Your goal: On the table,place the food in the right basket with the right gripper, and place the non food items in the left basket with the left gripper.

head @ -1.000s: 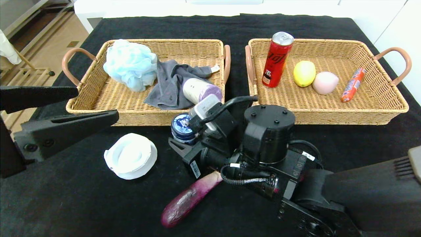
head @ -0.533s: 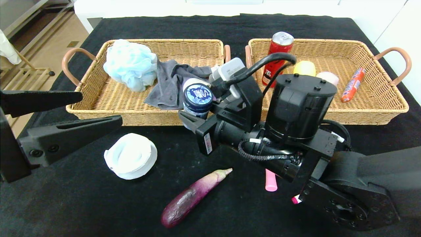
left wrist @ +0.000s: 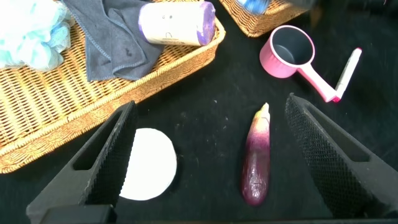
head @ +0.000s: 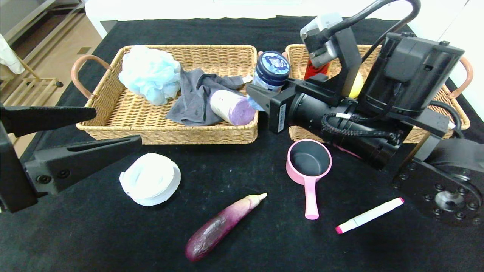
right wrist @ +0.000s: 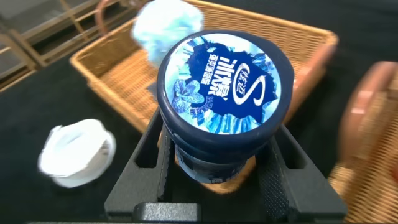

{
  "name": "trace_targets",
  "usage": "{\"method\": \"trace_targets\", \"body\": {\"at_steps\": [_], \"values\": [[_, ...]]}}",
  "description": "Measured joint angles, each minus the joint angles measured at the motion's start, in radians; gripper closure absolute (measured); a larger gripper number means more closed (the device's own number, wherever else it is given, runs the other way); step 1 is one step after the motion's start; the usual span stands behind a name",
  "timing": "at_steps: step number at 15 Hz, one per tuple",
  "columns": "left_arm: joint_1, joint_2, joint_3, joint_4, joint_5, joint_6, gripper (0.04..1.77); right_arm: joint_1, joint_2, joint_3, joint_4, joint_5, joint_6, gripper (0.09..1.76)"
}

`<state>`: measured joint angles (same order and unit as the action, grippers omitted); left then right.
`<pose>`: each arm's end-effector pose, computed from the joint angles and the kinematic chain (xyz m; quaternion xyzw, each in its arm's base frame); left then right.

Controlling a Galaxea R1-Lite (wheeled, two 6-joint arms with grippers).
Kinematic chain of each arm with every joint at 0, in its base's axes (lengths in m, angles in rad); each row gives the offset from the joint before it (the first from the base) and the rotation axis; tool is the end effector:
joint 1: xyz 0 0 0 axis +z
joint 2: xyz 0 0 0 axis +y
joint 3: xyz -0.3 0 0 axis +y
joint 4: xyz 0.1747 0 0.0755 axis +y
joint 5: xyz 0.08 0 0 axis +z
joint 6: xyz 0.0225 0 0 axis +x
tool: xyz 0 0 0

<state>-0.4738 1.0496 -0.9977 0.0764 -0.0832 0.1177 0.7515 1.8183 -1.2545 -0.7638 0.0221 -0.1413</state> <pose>0.1153 -0.0612 0.3134 0.0689 0.0466 -0.2776 0.9571 0.2641 0.2475 0.2817 -0.0295 -0.1195 0.3678 0.9217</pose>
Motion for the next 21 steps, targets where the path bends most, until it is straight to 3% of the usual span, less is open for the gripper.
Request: {"method": "trace_targets", "body": {"at_steps": [10, 13, 21], "values": [[-0.003, -0.001, 0.007, 0.003, -0.002, 0.006, 0.09, -0.329, -0.092, -0.030, 0.092, 0.050, 0.087, 1.03], [-0.004, -0.001, 0.009, 0.003, -0.002, 0.006, 0.09, -0.420, -0.110, -0.048, 0.127, 0.109, 0.123, 1.03], [-0.005, 0.003, 0.014, 0.001, -0.003, 0.007, 0.09, -0.611, -0.104, -0.083, 0.143, 0.114, 0.136, 1.03]]}}
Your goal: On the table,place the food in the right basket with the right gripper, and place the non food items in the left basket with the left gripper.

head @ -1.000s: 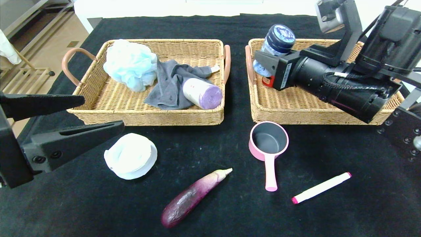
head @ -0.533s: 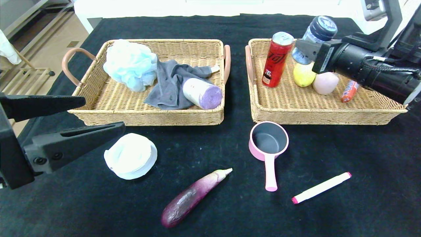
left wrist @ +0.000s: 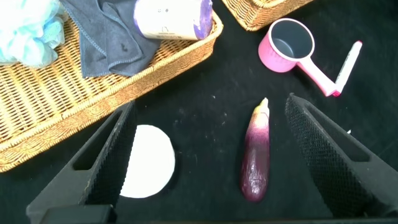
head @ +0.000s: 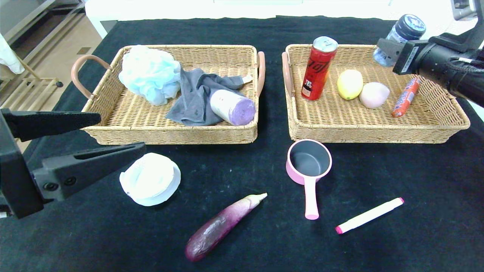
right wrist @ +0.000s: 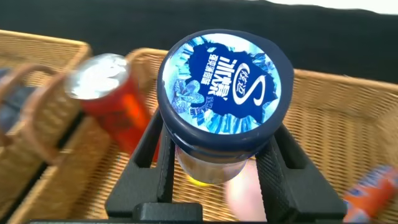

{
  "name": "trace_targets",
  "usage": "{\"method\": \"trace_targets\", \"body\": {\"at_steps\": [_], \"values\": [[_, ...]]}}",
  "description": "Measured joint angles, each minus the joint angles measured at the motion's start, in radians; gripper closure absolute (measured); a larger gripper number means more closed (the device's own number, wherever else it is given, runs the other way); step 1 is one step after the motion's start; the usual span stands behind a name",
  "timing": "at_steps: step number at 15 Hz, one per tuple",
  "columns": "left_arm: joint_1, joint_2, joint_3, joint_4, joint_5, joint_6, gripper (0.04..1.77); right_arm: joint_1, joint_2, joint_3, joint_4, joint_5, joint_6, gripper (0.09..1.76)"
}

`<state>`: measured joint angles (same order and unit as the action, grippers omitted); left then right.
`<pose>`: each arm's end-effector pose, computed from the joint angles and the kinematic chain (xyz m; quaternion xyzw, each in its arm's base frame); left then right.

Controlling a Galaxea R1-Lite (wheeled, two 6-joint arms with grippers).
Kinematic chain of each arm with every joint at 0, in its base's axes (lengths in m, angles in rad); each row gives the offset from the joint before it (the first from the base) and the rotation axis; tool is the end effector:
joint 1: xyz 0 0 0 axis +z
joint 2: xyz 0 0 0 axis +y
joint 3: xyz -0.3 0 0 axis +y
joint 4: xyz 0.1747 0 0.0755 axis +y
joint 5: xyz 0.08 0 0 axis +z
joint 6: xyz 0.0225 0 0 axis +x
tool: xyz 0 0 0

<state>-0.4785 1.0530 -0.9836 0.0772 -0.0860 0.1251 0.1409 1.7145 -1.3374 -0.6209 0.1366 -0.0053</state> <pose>0.1166 -0.0627 0.3089 0.0741 0.0543 -0.2817 0.9551 0.3287 0.0497 0.3275 -0.0023 -0.1220 0.1370 0.9830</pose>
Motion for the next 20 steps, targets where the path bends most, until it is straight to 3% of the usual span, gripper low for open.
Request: {"method": "trace_targets", "body": {"at_steps": [5, 15, 20], "values": [[-0.004, 0.004, 0.011, -0.003, -0.001, 0.000, 0.09, -0.095, 0.040, -0.026, 0.008, -0.008, 0.000, 1.03], [-0.005, 0.008, 0.015, -0.002, -0.001, 0.000, 0.09, -0.159, 0.071, -0.011, -0.012, 0.001, -0.035, 1.03], [-0.005, 0.009, 0.015, -0.001, -0.001, 0.000, 0.09, -0.165, 0.078, -0.016, 0.039, -0.007, -0.033, 1.03]]}}
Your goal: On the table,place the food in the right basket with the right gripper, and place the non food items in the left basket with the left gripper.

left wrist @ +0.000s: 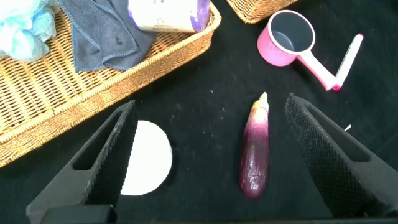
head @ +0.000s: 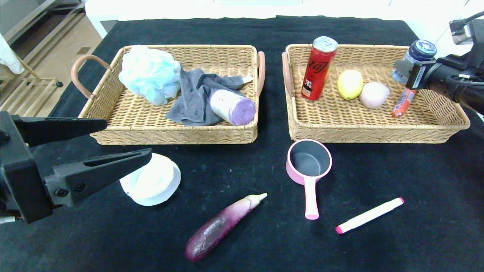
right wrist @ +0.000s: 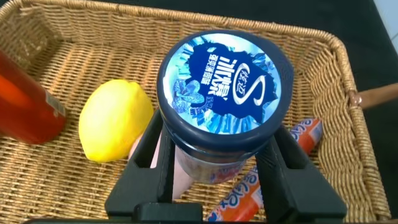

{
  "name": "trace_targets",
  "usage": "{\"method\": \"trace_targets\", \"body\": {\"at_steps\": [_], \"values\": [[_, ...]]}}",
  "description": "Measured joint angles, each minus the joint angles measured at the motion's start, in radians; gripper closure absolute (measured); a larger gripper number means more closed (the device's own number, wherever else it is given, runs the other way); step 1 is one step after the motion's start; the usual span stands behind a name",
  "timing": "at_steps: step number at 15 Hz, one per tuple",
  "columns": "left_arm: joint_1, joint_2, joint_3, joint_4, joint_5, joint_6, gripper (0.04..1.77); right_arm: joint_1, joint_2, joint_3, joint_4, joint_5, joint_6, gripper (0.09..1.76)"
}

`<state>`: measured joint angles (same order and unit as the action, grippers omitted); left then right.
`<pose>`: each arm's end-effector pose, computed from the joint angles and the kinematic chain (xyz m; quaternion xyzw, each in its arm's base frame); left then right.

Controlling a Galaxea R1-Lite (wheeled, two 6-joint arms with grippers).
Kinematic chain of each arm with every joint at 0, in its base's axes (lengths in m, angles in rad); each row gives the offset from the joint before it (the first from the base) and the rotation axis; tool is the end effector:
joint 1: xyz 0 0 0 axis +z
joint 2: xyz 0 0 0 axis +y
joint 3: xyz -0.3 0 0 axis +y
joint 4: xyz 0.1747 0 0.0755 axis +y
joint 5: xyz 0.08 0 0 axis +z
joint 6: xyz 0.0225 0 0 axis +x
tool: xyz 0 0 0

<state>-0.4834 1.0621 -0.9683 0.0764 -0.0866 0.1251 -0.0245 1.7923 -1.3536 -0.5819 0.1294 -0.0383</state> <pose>0.1194 -0.0649 0.3035 0.0765 0.0657 -0.2848 0.9533 0.3574 -0.0059 0.3014 -0.0246 -0.0723 0.0509 0.9958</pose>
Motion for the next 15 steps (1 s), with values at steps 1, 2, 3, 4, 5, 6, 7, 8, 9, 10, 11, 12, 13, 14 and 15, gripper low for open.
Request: {"method": "trace_targets", "body": {"at_steps": [1, 2, 3, 4, 5, 6, 7, 8, 9, 10, 11, 12, 13, 14, 15], "values": [[0.000, 0.000, 0.000, 0.000, 0.000, 0.000, 0.09, 0.000, 0.000, -0.004, 0.003, -0.001, 0.000, 1.03], [0.000, 0.000, 0.000, 0.000, 0.000, 0.000, 0.09, 0.000, 0.000, -0.006, 0.003, -0.003, 0.000, 1.03], [0.000, 0.000, 0.000, 0.000, 0.000, 0.000, 0.09, 0.000, 0.000, -0.006, 0.003, -0.003, 0.000, 0.96], [0.000, 0.000, 0.000, 0.000, 0.000, 0.000, 0.09, 0.000, 0.001, -0.008, 0.003, -0.003, -0.001, 0.87], [0.000, 0.000, 0.000, -0.001, 0.000, 0.000, 0.09, 0.000, 0.001, -0.008, 0.005, -0.002, -0.001, 0.78], [0.000, 0.000, 0.000, -0.001, 0.000, 0.000, 0.09, 0.000, 0.001, -0.008, 0.007, -0.003, -0.001, 0.70], [0.000, 0.000, 0.000, -0.001, 0.000, 0.000, 0.09, 0.000, 0.001, -0.010, 0.007, -0.003, 0.000, 0.63], [0.000, 0.000, 0.000, -0.001, 0.000, 0.000, 0.09, 0.000, 0.001, -0.010, 0.008, -0.003, 0.000, 0.57], [0.000, 0.000, 0.000, -0.001, 0.000, 0.000, 0.09, 0.000, 0.001, -0.012, 0.009, -0.003, 0.000, 0.52], [0.000, 0.000, 0.000, -0.001, 0.000, 0.000, 0.09, 0.000, 0.001, -0.013, 0.009, -0.003, 0.001, 0.47], [0.000, 0.000, 0.000, -0.001, 0.000, 0.000, 0.09, 0.000, 0.001, -0.014, 0.010, -0.004, 0.003, 0.43], [0.000, 0.000, 0.001, -0.003, 0.000, 0.000, 0.09, 0.000, 0.000, -0.015, 0.011, -0.004, 0.008, 0.40], [0.000, 0.000, 0.002, -0.003, 0.000, 0.000, 0.09, 0.000, -0.001, -0.016, 0.012, -0.004, 0.016, 0.37], [0.000, 0.000, 0.003, -0.004, 0.000, 0.000, 0.09, 0.000, -0.003, -0.016, 0.023, -0.004, 0.023, 0.34], [0.000, 0.000, 0.003, -0.004, 0.001, 0.000, 0.09, 0.001, -0.009, -0.016, 0.057, -0.004, 0.025, 0.32]]}}
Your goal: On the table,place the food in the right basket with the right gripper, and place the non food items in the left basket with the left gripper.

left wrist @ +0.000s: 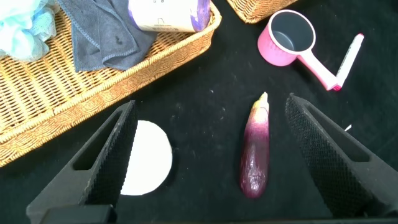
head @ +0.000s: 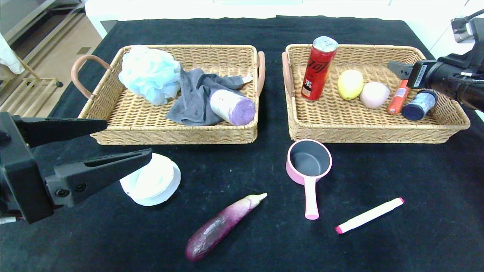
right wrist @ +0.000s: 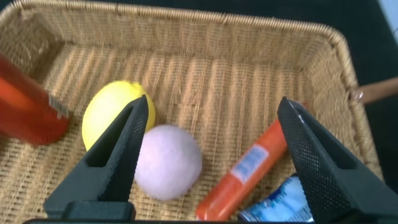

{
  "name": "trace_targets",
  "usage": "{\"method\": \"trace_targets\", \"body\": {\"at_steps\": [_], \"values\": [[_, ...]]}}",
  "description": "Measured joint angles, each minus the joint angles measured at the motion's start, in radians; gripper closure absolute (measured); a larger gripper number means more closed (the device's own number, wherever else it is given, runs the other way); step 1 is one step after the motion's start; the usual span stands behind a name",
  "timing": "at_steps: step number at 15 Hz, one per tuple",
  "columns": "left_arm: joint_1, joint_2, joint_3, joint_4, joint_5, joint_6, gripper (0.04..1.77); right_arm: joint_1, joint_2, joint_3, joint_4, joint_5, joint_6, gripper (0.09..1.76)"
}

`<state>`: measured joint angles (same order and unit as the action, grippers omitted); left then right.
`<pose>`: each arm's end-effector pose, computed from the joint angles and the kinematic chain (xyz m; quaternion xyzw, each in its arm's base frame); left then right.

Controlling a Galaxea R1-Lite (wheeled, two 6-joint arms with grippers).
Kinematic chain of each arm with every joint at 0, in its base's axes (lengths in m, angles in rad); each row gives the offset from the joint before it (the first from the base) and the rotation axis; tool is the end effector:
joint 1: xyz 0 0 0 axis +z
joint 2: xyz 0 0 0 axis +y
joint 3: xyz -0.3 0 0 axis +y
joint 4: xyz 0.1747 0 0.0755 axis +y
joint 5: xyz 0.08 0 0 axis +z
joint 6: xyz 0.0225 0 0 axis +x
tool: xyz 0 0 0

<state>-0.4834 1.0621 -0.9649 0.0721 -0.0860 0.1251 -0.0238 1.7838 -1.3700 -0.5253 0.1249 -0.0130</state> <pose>0.1196 -0.0649 0.3029 0.0764 0.0652 -0.2845 0.9534 0.3554 -0.0057 0.3035 -0.0106 -0.0559 0.0501 0.9971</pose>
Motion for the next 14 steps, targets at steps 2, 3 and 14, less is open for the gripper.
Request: {"method": "trace_targets", "body": {"at_steps": [2, 3, 14], "values": [[0.000, 0.000, 0.000, 0.000, 0.000, 0.000, 0.09, 0.000, -0.018, 0.000, 0.055, 0.001, 0.002, 0.28], [0.000, 0.000, 0.000, 0.000, 0.000, 0.000, 0.09, 0.001, -0.031, 0.000, 0.074, 0.001, 0.003, 0.26], [0.000, 0.002, 0.001, -0.004, 0.000, 0.000, 0.09, 0.046, -0.294, 0.011, 0.575, -0.073, 0.051, 0.17]]}}
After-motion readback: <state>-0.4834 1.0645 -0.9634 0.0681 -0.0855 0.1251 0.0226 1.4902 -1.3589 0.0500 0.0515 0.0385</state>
